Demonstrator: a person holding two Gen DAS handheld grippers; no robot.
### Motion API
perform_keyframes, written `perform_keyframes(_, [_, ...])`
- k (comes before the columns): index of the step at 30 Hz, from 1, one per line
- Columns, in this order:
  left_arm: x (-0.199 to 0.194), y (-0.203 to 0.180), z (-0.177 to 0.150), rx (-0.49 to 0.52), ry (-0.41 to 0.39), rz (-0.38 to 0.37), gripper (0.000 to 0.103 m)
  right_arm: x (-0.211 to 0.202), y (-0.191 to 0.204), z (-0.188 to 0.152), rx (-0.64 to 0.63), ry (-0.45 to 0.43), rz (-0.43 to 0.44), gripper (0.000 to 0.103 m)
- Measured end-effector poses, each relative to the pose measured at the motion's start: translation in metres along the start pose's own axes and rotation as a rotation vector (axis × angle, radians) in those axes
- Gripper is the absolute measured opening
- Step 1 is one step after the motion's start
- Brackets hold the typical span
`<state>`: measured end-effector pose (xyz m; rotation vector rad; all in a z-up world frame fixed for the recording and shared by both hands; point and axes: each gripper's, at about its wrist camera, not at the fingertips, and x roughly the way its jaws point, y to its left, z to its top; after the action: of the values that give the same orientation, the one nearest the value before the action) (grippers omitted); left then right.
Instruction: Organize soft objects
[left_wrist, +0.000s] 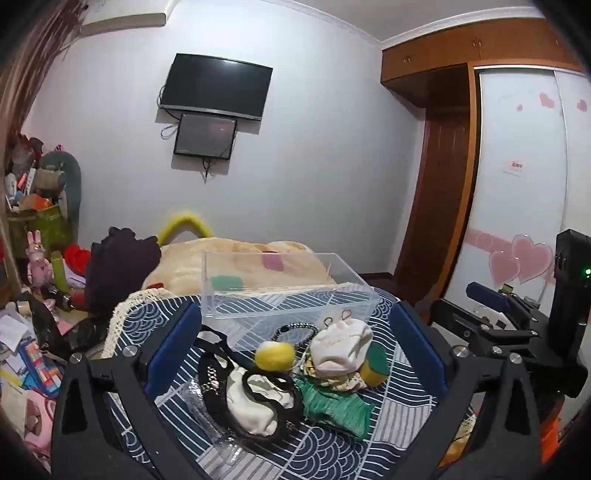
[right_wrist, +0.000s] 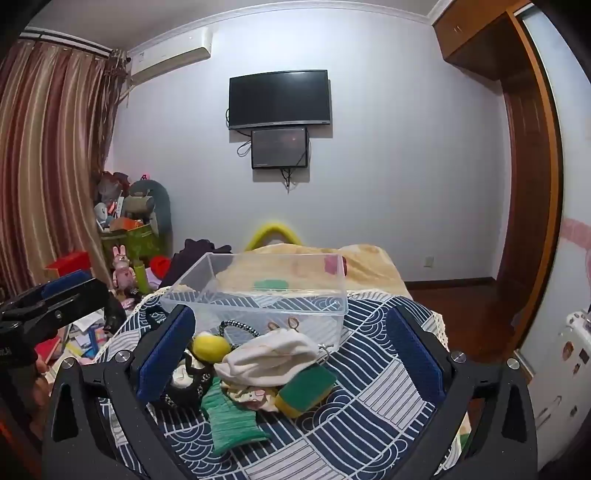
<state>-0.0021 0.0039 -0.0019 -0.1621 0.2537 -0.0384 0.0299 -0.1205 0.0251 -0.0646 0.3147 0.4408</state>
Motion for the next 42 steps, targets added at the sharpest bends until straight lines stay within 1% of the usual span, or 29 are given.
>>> perform_keyframes(4, [-0.0031,-0.0001,0.0014,0.014,-0.005,0.019,0.103,-0.0026,-0.0007,0.0023,0.005,0.001,0.004,0.103])
perform_keyframes(13, [-0.0042,0.0008,0.0019,0.022,-0.003,0.028,0.103,-0.0027,0.0025,0.0008,0.013,0.001,0.006,0.103])
perform_keyframes(42, [-0.0036,-0.0034,-0.0005,0.04,-0.008,0.039,0.103,-0.0056,0.0006,0.0007,0.029,-0.012,0.011,0.103])
